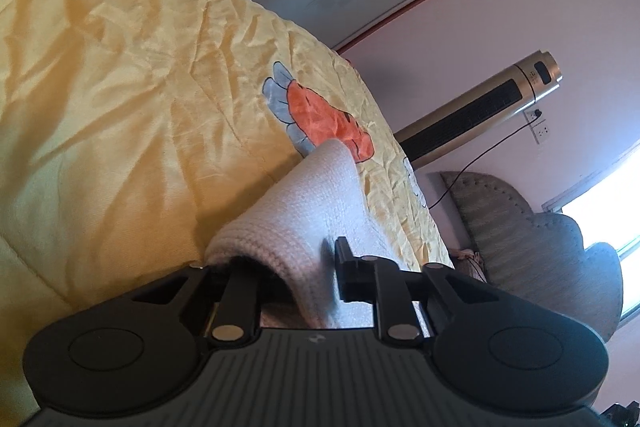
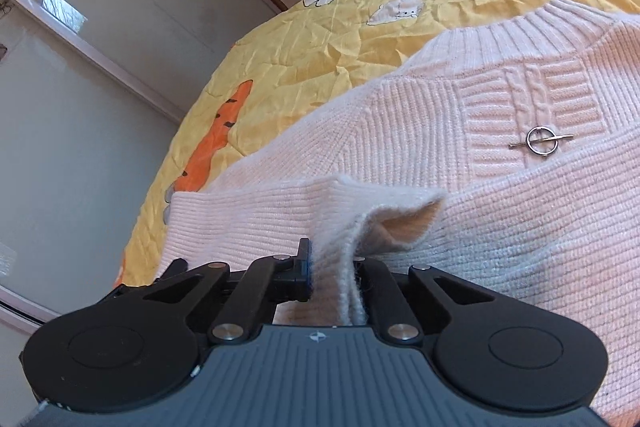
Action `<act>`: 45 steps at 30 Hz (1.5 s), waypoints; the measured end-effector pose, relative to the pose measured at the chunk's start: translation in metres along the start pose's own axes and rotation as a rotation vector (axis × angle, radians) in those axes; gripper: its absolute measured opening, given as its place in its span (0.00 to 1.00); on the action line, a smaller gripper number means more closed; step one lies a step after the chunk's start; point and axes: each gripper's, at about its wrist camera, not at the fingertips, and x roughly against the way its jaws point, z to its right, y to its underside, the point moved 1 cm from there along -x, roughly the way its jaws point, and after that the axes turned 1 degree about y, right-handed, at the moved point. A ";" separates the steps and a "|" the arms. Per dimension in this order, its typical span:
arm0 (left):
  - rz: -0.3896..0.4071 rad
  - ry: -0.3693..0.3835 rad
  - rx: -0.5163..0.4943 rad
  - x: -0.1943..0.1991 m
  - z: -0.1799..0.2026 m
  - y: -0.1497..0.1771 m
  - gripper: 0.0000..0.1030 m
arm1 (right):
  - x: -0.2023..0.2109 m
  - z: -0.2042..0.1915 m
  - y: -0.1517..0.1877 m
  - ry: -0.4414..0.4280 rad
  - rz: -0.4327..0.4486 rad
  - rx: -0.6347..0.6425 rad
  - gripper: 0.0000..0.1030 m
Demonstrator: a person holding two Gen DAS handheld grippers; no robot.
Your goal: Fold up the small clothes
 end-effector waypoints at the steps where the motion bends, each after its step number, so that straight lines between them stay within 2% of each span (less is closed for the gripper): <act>1: -0.002 0.004 0.003 0.001 0.003 -0.001 0.37 | 0.003 0.002 -0.001 -0.017 0.005 -0.012 0.09; 2: -0.005 0.000 0.005 0.003 0.007 -0.003 0.46 | 0.008 0.003 -0.003 -0.039 0.015 -0.025 0.09; 3: -0.009 -0.005 0.009 0.004 0.013 -0.004 0.47 | 0.012 0.005 -0.005 -0.059 0.018 -0.039 0.09; 6: -0.009 0.047 -0.004 0.009 0.034 -0.002 0.47 | 0.028 0.009 -0.014 -0.121 0.036 -0.058 0.09; 9: -0.032 0.065 -0.032 0.009 0.054 0.007 0.47 | 0.050 0.014 -0.025 -0.140 0.061 -0.047 0.09; 13: -0.084 0.093 -0.048 0.005 0.071 0.029 0.47 | 0.083 0.037 -0.040 -0.121 0.097 -0.047 0.09; 18: -0.195 0.101 -0.078 -0.003 0.085 0.068 0.47 | 0.126 0.079 -0.053 -0.067 0.150 -0.065 0.10; 23: -0.288 0.112 -0.129 0.002 0.090 0.100 0.47 | 0.159 0.119 -0.050 -0.013 0.174 -0.090 0.09; 27: -0.281 0.119 -0.181 0.011 0.092 0.107 0.48 | 0.180 0.147 -0.043 -0.006 0.202 -0.116 0.09; 28: -0.283 0.116 -0.181 0.011 0.092 0.107 0.51 | 0.185 0.154 -0.042 -0.006 0.211 -0.127 0.09; 29: -0.289 0.110 -0.178 0.010 0.092 0.107 0.55 | 0.188 0.159 -0.041 -0.006 0.217 -0.137 0.09; 31: -0.305 0.104 -0.175 0.007 0.093 0.108 0.56 | 0.192 0.170 -0.039 -0.004 0.225 -0.156 0.09; 35: -0.320 0.104 -0.228 0.008 0.098 0.116 0.65 | 0.193 0.182 -0.034 -0.005 0.231 -0.167 0.09; 38: -0.319 0.107 -0.271 0.011 0.100 0.120 0.65 | 0.189 0.192 -0.028 0.027 0.216 -0.169 0.09; 41: -0.351 0.118 -0.314 0.017 0.103 0.118 0.65 | 0.179 0.206 -0.019 0.072 0.184 -0.193 0.09; 44: -0.415 0.165 -0.451 0.032 0.110 0.113 0.65 | 0.178 0.207 -0.012 0.090 0.194 -0.176 0.09; 45: -0.433 0.191 -0.503 0.040 0.112 0.110 0.65 | 0.180 0.207 -0.012 0.093 0.197 -0.186 0.12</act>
